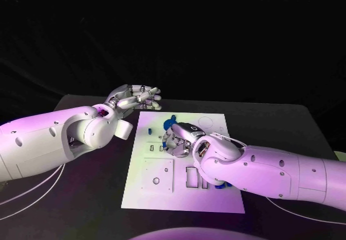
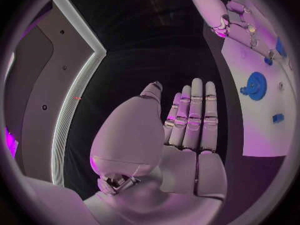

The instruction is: Assemble the parts on the task board

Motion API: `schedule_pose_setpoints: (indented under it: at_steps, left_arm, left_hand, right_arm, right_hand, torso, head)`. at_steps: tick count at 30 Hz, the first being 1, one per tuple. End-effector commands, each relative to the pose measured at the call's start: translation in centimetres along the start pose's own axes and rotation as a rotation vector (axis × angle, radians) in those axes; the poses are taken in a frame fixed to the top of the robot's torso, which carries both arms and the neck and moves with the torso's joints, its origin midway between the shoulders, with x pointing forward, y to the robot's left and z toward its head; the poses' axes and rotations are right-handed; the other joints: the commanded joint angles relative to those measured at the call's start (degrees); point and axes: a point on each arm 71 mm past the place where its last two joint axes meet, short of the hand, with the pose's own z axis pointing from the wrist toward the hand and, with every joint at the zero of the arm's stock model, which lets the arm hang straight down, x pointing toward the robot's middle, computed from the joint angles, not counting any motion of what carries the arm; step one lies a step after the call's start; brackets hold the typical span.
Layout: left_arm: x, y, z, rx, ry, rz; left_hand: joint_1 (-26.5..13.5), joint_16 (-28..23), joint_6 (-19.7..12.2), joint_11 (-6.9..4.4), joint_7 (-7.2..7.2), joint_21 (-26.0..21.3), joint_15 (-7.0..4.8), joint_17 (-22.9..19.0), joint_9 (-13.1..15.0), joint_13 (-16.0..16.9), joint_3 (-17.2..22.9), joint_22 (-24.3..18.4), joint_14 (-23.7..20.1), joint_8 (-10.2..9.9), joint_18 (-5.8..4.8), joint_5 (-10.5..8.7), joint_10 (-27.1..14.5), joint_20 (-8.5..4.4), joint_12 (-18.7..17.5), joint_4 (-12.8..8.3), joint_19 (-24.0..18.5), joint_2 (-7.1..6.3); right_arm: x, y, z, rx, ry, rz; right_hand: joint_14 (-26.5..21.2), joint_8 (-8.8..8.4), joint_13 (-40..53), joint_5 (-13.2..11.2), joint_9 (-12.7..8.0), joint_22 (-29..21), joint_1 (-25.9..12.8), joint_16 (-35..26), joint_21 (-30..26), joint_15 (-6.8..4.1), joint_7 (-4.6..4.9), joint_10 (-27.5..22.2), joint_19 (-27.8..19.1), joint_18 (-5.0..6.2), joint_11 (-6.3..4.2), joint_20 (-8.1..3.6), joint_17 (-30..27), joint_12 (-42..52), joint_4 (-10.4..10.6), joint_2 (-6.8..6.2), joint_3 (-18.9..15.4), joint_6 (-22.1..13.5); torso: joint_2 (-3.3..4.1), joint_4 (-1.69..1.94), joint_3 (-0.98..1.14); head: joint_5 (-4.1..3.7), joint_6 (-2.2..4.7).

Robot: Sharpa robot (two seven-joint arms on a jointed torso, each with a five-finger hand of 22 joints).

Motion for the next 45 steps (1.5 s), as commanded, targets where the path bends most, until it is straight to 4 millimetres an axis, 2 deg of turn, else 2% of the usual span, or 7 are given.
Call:
schedule_pose_setpoints:
  at_steps: [1, 8, 16, 19, 27, 39, 45]
  left_arm:
    - [0.31, -0.17, 0.07, 0.017, 0.012, 0.023]
    - [0.41, -0.17, 0.09, 0.017, 0.020, 0.030]
    - [0.42, -0.14, 0.14, 0.015, 0.023, 0.040]
    - [0.44, -0.13, 0.15, 0.013, 0.025, 0.041]
    - [0.37, -0.08, 0.12, 0.008, 0.032, 0.040]
    - [0.38, -0.03, 0.14, 0.003, 0.046, 0.049]
    - [0.32, -0.02, 0.13, 0.002, 0.045, 0.050]
  left_hand:
    - [0.00, -0.12, -0.32, 0.22, 0.16, -0.29, 0.04, 0.06, 0.08, 0.09, -0.01, -0.08, -0.25, -0.13, 0.70, -0.29, 0.37, 0.16, -0.28, -0.13, -0.03, 0.67]
    - [0.00, -0.15, -0.35, 0.22, 0.16, -0.31, 0.05, 0.09, 0.09, 0.10, -0.04, -0.09, -0.33, -0.15, 0.69, -0.27, 0.37, 0.16, -0.30, -0.15, -0.04, 0.62]
    - [-0.01, -0.16, -0.36, 0.23, 0.17, -0.32, 0.06, 0.11, 0.09, 0.10, -0.05, -0.10, -0.37, -0.16, 0.69, -0.27, 0.36, 0.17, -0.32, -0.14, -0.05, 0.61]
    - [-0.01, -0.16, -0.36, 0.23, 0.17, -0.32, 0.06, 0.11, 0.09, 0.10, -0.05, -0.10, -0.37, -0.16, 0.69, -0.27, 0.36, 0.17, -0.32, -0.14, -0.05, 0.61]
    - [-0.01, -0.16, -0.36, 0.23, 0.17, -0.32, 0.06, 0.11, 0.09, 0.10, -0.05, -0.10, -0.37, -0.16, 0.69, -0.27, 0.36, 0.17, -0.32, -0.14, -0.05, 0.61]
    - [-0.08, -0.20, -0.41, 0.26, 0.20, -0.36, 0.10, 0.17, 0.11, 0.10, -0.12, -0.13, -0.49, -0.19, 0.67, -0.29, 0.29, 0.18, -0.38, -0.12, -0.09, 0.58]
    - [-0.08, -0.20, -0.41, 0.26, 0.20, -0.36, 0.10, 0.17, 0.11, 0.10, -0.12, -0.13, -0.49, -0.19, 0.67, -0.29, 0.29, 0.18, -0.38, -0.12, -0.09, 0.58]
  right_arm:
    - [0.45, 0.08, 0.08, -0.004, 0.018, -0.043]
    - [0.87, -0.25, 0.13, 0.009, 0.030, -0.047]
    - [1.03, -0.28, 0.25, 0.012, 0.035, -0.050]
    - [1.02, -0.41, 0.24, 0.016, 0.036, -0.051]
    - [1.04, -0.64, 0.26, 0.024, 0.043, -0.056]
    - [1.17, -0.38, 0.39, 0.021, 0.048, -0.058]
    - [1.09, -0.40, 0.41, 0.022, 0.039, -0.058]
  right_hand:
    - [5.96, 0.22, 5.45, 0.21, 0.12, 7.20, -0.31, 0.23, -0.18, -0.51, -0.18, -0.36, -0.10, -0.09, -0.18, -0.28, 15.10, -0.17, -0.16, -0.20, 0.18, 0.04]
    - [5.96, 0.22, 5.38, 0.34, 0.14, 7.16, -0.38, 0.23, -0.25, -0.51, -0.17, -0.42, -0.12, -0.07, -0.17, -0.29, 15.10, -0.23, -0.41, -0.53, 0.29, 0.03]
    - [5.96, 0.12, 5.18, 0.29, 0.14, 7.06, -0.64, 0.23, -0.43, -0.49, -0.09, -0.60, -0.20, -0.04, -0.11, -0.29, 15.10, -0.39, -0.65, -1.03, 0.35, -0.14]
    - [5.96, 0.12, 5.18, 0.29, 0.14, 7.06, -0.64, 0.23, -0.43, -0.49, -0.09, -0.60, -0.20, -0.04, -0.11, -0.29, 15.10, -0.39, -0.65, -1.03, 0.35, -0.14]
    - [5.96, 0.04, 5.10, 0.26, 0.12, 7.05, -0.78, 0.23, -0.47, -0.46, -0.04, -0.67, -0.21, -0.03, -0.07, -0.28, 15.10, -0.46, -0.74, -1.22, 0.40, -0.27]
    - [5.96, -0.40, 4.23, 0.04, 0.00, 6.80, -1.42, 0.23, -0.93, -0.28, 0.25, -1.44, -0.42, 0.06, 0.17, -0.16, 15.10, -1.18, -1.13, -2.14, 0.58, -1.01]
    - [5.96, -1.02, 3.93, -1.05, -0.25, 6.73, -2.70, 0.23, -1.15, 0.05, 0.67, -1.69, -0.47, 0.08, 0.55, 0.11, 15.10, -1.44, -0.96, -2.72, 0.59, -1.99]
  torso:
    - [0.06, 0.00, 0.02]
    - [0.05, 0.12, 0.01]
    - [0.06, 0.16, 0.14]
    - [0.04, 0.15, 0.00]
    - [0.00, -0.15, 0.07]
    - [0.03, 0.12, 0.04]
    - [0.04, 0.02, 0.00]
  head:
    - [0.09, -0.26]
    - [0.27, -0.57]
    - [1.26, -0.82]
    - [1.09, -0.75]
    - [1.26, -0.84]
    - [1.04, -0.88]
    - [1.03, -0.89]
